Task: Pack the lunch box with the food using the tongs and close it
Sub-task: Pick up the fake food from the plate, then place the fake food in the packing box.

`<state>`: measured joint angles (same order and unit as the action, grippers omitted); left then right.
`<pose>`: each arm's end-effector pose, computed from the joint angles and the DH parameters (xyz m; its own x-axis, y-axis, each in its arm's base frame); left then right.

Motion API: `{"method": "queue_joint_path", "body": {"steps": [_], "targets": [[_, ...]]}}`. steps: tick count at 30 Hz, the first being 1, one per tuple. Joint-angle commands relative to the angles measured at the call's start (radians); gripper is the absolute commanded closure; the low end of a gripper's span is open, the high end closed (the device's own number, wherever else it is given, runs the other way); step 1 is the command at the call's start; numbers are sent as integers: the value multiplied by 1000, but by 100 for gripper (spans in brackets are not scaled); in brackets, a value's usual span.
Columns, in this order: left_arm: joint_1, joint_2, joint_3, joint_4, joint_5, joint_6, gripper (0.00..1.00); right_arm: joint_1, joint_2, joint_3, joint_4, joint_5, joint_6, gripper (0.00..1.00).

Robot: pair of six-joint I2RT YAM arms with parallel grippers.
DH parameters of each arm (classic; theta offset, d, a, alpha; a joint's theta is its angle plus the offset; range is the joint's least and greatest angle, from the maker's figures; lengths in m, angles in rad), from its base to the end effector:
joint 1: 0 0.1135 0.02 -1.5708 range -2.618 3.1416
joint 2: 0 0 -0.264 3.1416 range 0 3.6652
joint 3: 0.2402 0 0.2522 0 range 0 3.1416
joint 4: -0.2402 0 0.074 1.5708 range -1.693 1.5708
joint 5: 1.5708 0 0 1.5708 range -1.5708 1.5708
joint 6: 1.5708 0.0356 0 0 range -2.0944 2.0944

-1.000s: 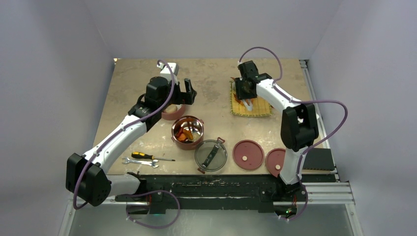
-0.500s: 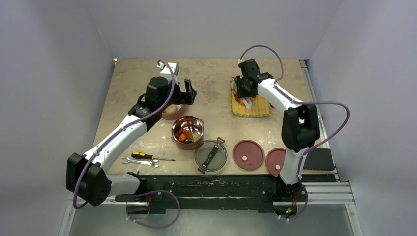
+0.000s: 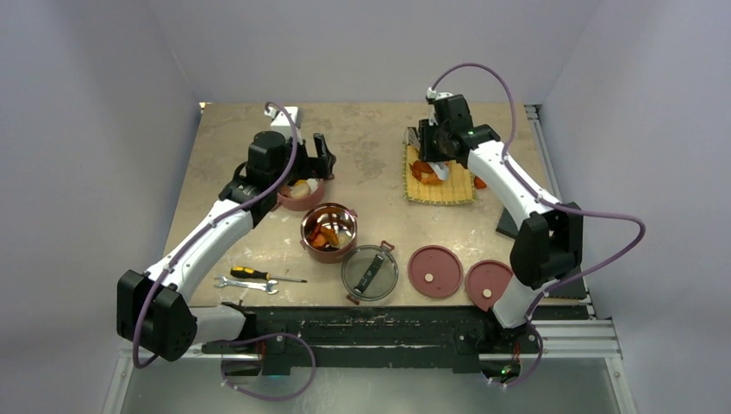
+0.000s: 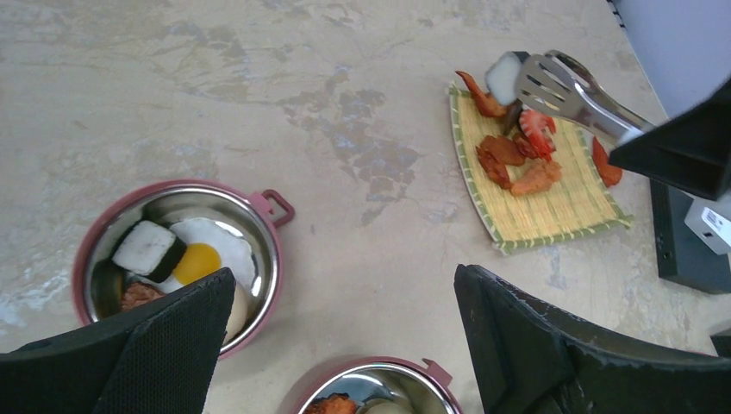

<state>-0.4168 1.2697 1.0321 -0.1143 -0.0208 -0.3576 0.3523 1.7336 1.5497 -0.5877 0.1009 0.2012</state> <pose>0.2717 -0.1195 0.3285 -0.4307 -0.1920 -0.8818 0.2521 0.9126 -0.3219 0.3701 0.1322 0.3119 -0.6963 -0.0441 -0.7164 -0.1392 0.9875 0.0744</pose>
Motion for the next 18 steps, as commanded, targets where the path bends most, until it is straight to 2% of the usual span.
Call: {"method": "queue_joint_path", "body": {"steps": [1, 10, 14, 18], "targets": [[62, -17, 13, 27, 16, -16, 1, 13, -75, -5, 17, -61, 3, 100], [220, -17, 46, -19, 24, 20, 0, 206, -123, 34, 11, -181, 32, 100], [305, -11, 57, -35, 24, 21, 0, 288, -104, 47, 83, -266, 68, 100], [344, -3, 55, -35, 25, 17, 0, 369, -40, 93, 126, -273, 78, 100]]}}
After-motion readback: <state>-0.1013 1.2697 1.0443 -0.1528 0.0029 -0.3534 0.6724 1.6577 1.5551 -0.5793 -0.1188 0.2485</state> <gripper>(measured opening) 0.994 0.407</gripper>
